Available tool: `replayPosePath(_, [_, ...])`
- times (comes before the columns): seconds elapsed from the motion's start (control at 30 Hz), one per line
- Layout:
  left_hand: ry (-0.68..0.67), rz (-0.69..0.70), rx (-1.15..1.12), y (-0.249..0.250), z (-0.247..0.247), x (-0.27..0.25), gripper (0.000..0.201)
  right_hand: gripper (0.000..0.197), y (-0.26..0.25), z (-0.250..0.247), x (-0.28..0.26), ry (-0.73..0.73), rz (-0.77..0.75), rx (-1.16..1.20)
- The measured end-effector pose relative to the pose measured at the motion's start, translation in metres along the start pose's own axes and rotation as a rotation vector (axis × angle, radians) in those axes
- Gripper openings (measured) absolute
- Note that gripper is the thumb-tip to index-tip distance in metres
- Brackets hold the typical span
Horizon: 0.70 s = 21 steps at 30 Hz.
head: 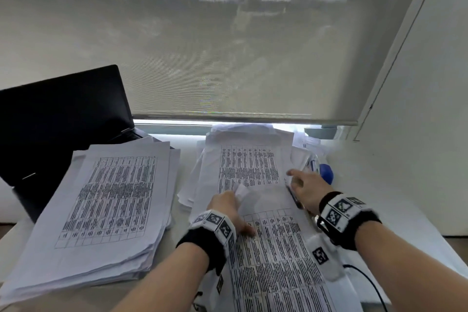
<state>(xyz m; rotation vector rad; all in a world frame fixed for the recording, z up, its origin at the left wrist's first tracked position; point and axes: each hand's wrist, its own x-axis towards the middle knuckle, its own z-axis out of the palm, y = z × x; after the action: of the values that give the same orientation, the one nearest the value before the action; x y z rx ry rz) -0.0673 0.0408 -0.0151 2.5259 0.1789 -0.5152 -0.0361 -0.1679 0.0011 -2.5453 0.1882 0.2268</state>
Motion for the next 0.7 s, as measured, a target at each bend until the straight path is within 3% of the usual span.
replayPosePath(0.2, [-0.005,0.035,-0.012,0.000,0.000,0.001,0.111,0.036,-0.013,0.012,0.007,-0.016,0.070,-0.275])
replayPosePath(0.43, [-0.027,-0.002,-0.014,-0.002,0.003,0.007,0.085,0.029,-0.018,0.013,0.004,-0.019,0.074,-0.329])
replayPosePath(0.6, [-0.027,0.007,-0.041,-0.001,0.004,0.008,0.096,0.020,-0.020,0.012,0.013,-0.011,0.023,-0.263])
replayPosePath(0.7, [-0.032,0.007,-0.039,-0.003,0.004,0.009,0.091,0.019,-0.022,0.012,0.015,0.006,0.004,-0.294])
